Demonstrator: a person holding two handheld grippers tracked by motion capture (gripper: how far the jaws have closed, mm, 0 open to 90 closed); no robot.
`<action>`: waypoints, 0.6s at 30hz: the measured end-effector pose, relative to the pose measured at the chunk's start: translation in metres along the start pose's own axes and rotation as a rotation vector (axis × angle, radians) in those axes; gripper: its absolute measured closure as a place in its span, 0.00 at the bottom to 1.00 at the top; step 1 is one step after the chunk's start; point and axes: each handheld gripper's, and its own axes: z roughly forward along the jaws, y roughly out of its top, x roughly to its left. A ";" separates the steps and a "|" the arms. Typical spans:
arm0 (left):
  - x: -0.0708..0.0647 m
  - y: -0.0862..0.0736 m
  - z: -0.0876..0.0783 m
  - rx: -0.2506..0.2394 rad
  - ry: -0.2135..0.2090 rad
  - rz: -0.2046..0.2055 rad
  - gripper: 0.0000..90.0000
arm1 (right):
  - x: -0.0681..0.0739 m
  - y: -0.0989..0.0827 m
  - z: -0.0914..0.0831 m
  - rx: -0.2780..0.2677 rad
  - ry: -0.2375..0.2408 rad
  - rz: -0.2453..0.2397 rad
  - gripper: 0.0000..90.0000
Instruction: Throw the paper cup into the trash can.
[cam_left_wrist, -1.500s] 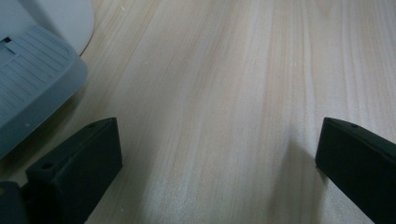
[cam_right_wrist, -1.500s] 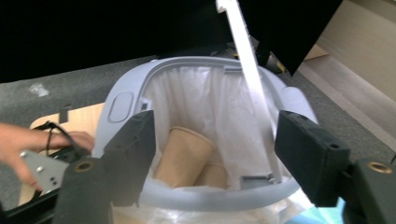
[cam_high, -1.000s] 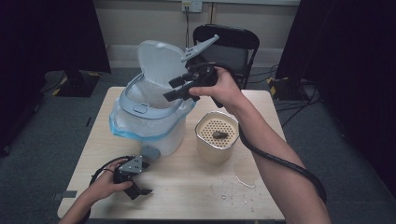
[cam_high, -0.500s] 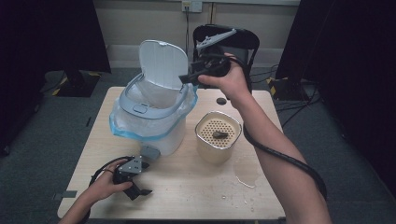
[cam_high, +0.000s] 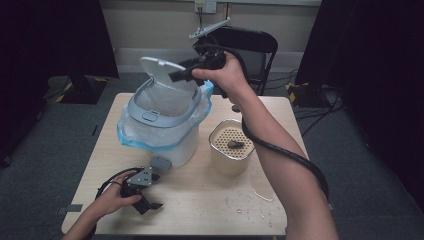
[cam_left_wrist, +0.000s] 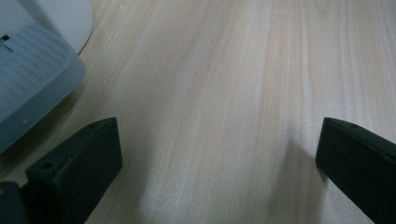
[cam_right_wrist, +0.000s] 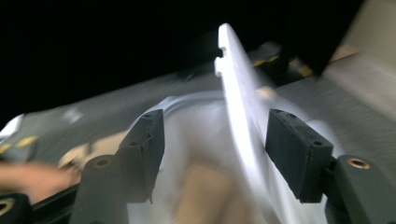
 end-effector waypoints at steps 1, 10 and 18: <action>0.000 0.000 0.000 0.000 0.000 0.000 0.00 | 0.000 0.000 0.000 0.000 0.000 0.000 0.42; -0.003 -0.001 0.000 -0.003 0.005 -0.004 0.00 | 0.010 -0.027 0.020 0.011 0.133 0.174 0.71; -0.004 -0.001 0.000 -0.003 0.002 -0.003 0.00 | 0.020 -0.032 0.048 0.136 -0.053 0.062 0.87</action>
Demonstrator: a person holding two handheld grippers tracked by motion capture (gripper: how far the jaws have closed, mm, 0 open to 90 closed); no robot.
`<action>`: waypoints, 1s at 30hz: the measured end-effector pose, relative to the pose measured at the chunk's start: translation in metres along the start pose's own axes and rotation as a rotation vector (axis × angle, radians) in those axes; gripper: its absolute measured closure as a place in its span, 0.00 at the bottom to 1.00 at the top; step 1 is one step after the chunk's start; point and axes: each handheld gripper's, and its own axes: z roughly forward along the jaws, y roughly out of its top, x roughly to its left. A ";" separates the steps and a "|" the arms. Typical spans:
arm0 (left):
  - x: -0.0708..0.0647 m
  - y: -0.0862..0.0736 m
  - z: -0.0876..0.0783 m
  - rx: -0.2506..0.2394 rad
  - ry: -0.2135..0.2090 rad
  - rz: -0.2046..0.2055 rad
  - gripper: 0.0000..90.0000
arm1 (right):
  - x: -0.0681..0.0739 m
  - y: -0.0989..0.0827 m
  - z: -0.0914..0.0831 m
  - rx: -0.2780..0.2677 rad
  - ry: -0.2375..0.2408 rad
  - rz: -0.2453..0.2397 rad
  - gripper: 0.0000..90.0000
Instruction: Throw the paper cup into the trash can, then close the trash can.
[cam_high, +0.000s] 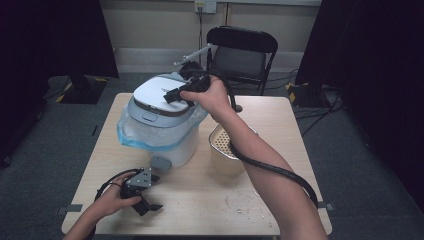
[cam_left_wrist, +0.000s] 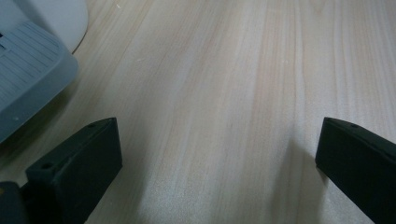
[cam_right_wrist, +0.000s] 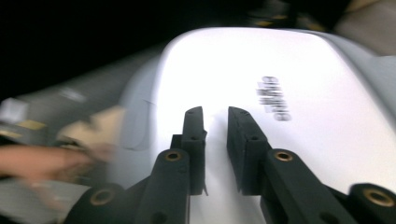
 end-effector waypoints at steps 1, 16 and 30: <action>-0.001 0.000 0.000 -0.002 -0.002 -0.007 0.00 | 0.001 -0.002 0.005 0.020 -0.010 -0.012 0.90; 0.000 0.001 0.000 0.004 -0.005 0.001 0.00 | 0.010 -0.006 0.010 0.032 -0.073 -0.079 0.58; 0.001 0.001 0.000 0.005 0.002 0.013 0.00 | 0.000 -0.077 -0.072 -0.095 -0.167 -0.035 0.16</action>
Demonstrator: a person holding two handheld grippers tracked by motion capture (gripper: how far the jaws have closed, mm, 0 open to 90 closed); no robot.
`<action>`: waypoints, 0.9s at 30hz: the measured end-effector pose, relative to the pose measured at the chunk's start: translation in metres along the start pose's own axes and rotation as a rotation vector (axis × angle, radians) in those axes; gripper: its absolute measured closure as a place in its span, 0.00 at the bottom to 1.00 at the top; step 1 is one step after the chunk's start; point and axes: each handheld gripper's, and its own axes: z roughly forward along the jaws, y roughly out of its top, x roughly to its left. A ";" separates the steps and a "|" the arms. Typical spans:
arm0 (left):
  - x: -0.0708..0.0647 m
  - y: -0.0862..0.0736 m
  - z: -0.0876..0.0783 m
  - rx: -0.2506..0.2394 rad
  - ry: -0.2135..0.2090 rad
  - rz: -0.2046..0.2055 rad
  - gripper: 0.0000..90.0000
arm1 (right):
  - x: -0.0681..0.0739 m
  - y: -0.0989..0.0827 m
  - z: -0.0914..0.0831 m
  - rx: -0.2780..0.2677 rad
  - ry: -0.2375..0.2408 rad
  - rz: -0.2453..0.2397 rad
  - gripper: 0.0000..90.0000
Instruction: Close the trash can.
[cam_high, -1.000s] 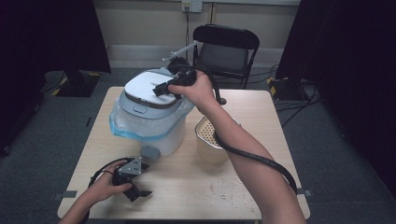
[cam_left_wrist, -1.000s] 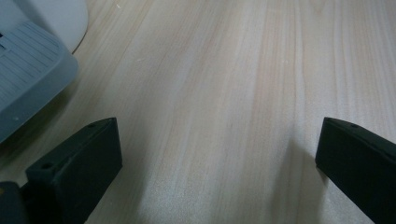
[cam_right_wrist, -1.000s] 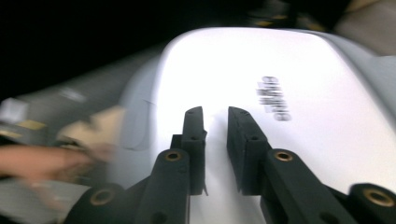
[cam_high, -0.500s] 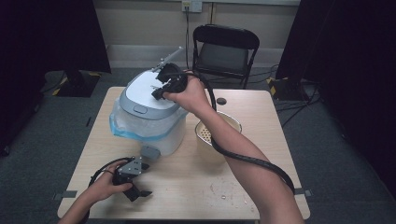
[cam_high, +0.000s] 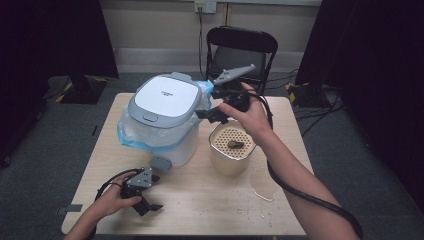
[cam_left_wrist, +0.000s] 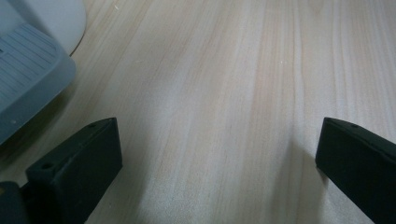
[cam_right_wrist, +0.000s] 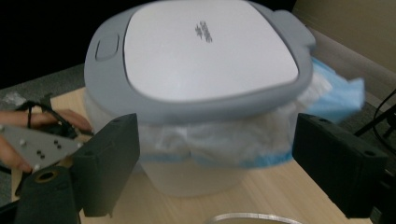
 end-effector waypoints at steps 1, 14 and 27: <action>0.000 0.000 0.000 0.000 0.000 0.000 0.00 | 0.000 -0.014 -0.010 0.011 0.001 -0.018 0.16; 0.000 0.000 0.001 -0.006 0.004 -0.004 0.00 | 0.002 -0.094 -0.042 0.064 -0.026 0.027 0.16; -0.001 0.000 0.001 -0.006 0.001 -0.011 0.00 | 0.008 -0.164 -0.050 0.123 -0.049 0.024 0.16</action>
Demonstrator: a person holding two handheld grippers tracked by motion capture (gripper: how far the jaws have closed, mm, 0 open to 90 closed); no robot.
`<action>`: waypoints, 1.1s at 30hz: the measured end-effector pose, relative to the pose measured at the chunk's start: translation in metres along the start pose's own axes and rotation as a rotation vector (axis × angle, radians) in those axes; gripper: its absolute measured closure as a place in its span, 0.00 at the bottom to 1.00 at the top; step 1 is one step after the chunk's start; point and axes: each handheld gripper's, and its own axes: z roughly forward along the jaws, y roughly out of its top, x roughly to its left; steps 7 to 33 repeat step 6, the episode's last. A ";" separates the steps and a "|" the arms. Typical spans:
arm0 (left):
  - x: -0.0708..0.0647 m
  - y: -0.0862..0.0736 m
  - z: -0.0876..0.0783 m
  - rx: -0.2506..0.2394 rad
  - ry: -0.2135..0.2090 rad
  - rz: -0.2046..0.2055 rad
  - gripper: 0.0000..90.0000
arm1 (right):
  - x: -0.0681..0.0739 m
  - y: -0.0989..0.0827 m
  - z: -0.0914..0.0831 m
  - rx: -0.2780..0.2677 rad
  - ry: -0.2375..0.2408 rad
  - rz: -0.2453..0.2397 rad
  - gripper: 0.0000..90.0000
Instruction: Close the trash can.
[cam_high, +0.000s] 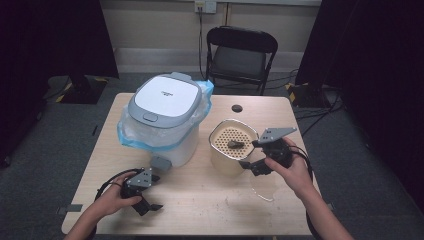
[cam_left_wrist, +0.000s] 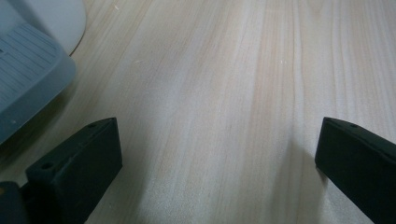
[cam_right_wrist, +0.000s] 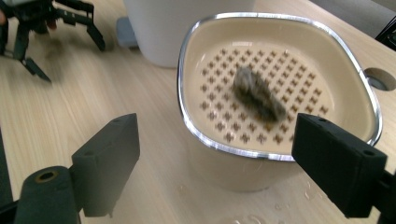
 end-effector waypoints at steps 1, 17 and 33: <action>0.000 0.000 0.000 0.000 0.000 0.000 0.00 | 0.001 -0.009 0.001 0.010 0.002 0.001 0.16; 0.000 0.000 0.000 0.000 0.001 0.005 0.00 | 0.004 -0.023 0.006 0.019 0.025 0.020 0.16; 0.000 0.000 0.000 0.000 0.001 0.005 0.00 | 0.004 -0.023 0.006 0.019 0.025 0.020 0.16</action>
